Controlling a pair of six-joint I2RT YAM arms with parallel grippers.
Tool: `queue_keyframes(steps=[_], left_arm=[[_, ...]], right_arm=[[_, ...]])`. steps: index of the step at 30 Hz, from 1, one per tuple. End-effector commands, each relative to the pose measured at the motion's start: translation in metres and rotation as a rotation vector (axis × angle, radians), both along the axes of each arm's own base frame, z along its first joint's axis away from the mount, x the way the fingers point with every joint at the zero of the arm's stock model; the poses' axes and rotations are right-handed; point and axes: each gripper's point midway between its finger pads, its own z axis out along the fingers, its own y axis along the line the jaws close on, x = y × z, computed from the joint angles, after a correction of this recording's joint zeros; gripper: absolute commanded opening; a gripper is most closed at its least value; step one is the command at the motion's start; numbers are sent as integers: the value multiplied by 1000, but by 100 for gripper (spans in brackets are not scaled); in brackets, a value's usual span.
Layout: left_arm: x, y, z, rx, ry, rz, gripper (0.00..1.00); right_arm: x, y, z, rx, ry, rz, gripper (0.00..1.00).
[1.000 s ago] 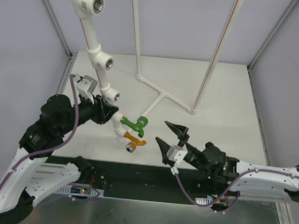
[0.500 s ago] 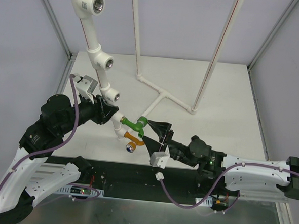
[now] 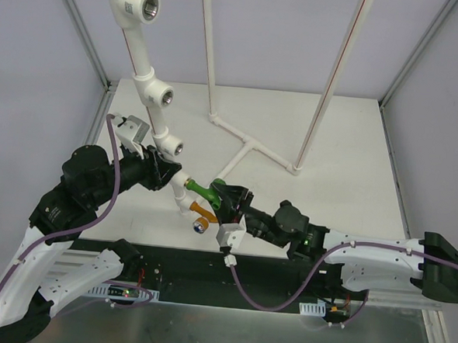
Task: Install the water faucets
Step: Screw the water faucet onto the adaptor.
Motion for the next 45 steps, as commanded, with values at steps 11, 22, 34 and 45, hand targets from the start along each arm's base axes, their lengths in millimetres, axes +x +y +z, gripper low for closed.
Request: queue_keyframes(steps=[11, 22, 34, 45], left_arm=[[-8, -2, -22, -8, 96, -4, 0], [-9, -5, -22, -15, 109, -16, 0], [-9, -6, -19, -26, 115, -19, 0], [-10, -6, -17, -34, 114, -17, 0]], right_arm=[[-5, 12, 31, 234, 193, 75, 0], [-27, 11, 22, 628, 917, 154, 0], [-30, 13, 46, 1138, 1874, 268, 0], [-33, 11, 56, 1329, 2417, 462, 38]])
